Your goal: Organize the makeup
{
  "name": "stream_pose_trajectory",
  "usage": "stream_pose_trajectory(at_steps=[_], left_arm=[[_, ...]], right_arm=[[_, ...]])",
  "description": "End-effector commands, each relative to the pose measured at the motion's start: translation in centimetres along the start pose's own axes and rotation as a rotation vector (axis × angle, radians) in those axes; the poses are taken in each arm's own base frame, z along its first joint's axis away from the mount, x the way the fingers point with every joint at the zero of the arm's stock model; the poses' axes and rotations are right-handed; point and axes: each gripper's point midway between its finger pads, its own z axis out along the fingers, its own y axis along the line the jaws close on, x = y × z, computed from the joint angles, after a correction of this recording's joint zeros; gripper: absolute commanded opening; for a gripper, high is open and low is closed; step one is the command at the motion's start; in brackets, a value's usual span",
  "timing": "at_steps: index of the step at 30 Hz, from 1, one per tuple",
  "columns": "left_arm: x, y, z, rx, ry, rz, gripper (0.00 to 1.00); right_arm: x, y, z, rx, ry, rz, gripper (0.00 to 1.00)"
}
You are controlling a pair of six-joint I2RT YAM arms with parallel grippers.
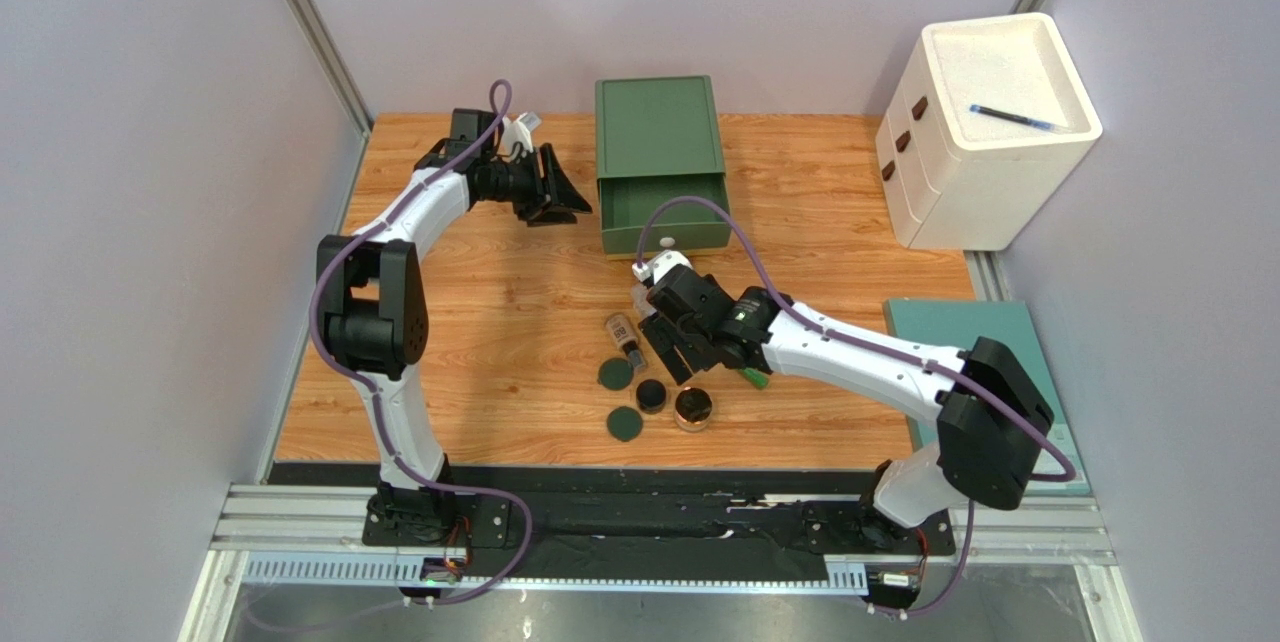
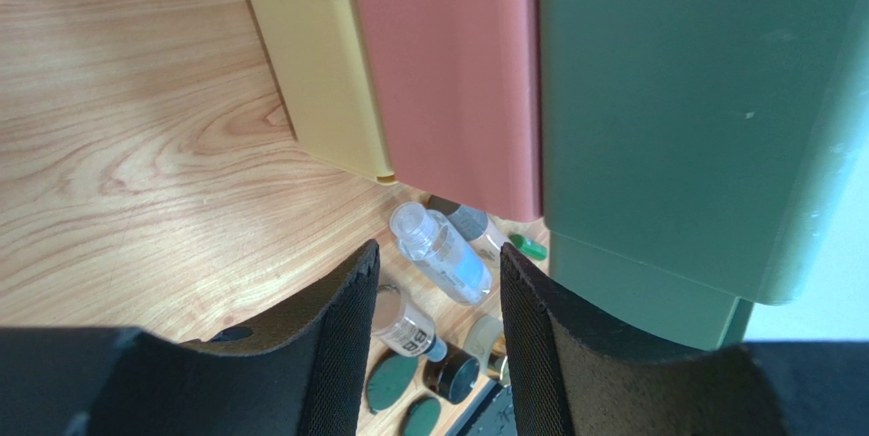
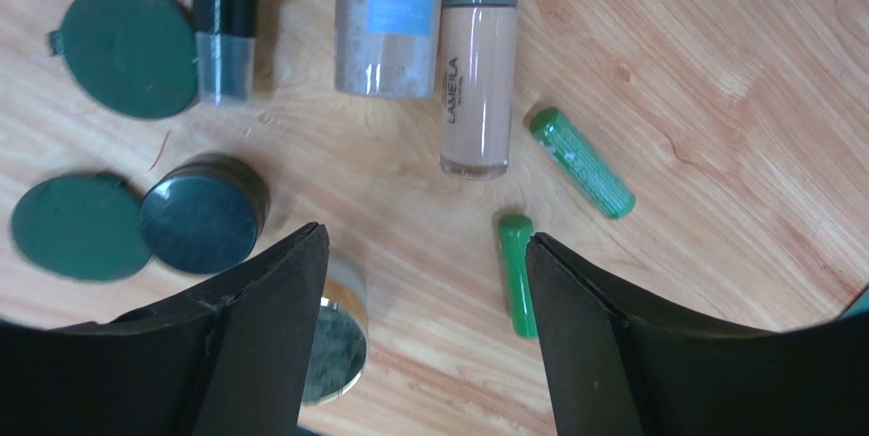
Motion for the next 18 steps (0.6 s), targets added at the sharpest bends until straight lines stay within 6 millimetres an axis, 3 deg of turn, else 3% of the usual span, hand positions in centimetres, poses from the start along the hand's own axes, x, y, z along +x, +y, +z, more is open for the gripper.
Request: stream_pose_trajectory(at_steps=[1, 5, 13, 18], left_arm=[[0.4, -0.6, -1.0, 0.001, -0.007, 0.046, 0.53], [0.8, -0.5, -1.1, -0.003, 0.002, 0.047, 0.53], [1.2, 0.1, -1.3, -0.035, 0.004, 0.058, 0.54], [1.8, 0.7, -1.2, -0.049, 0.017, 0.054, 0.54]], right_arm=[[-2.1, 0.0, 2.2, 0.047, -0.097, -0.013, 0.73], [-2.8, 0.8, 2.8, 0.018, -0.108, -0.019, 0.71], [-6.7, 3.7, 0.3, -0.156, -0.166, 0.003, 0.65], [-8.5, 5.8, 1.1, -0.234, -0.166, -0.029, 0.64]])
